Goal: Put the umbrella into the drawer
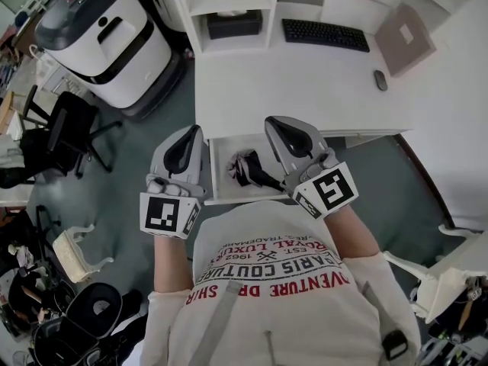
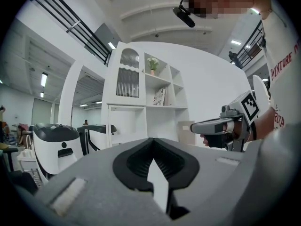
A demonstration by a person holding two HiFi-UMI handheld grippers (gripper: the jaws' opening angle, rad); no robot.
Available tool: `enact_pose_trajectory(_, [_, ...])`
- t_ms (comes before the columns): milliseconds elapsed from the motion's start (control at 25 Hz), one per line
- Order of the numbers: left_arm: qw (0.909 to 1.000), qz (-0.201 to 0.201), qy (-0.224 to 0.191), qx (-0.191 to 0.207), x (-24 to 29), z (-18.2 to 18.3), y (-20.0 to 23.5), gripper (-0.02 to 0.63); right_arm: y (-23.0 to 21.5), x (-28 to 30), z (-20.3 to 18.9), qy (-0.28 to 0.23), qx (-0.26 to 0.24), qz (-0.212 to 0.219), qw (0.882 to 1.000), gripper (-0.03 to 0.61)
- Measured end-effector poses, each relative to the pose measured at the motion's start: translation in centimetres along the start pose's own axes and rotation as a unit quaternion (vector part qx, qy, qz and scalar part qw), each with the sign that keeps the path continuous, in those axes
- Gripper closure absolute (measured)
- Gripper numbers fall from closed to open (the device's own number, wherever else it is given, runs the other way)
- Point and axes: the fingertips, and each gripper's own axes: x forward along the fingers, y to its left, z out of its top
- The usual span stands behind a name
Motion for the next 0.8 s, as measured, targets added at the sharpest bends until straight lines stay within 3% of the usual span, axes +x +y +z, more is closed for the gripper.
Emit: enact_pose_trajectory(800, [1.0000, -0.003, 0.004, 0.002, -0.73, 0.09, -0.63, 0.607, 0.56, -0.03, -0.28, 0.002, -0.015, -0.014, 1.000, 0.580])
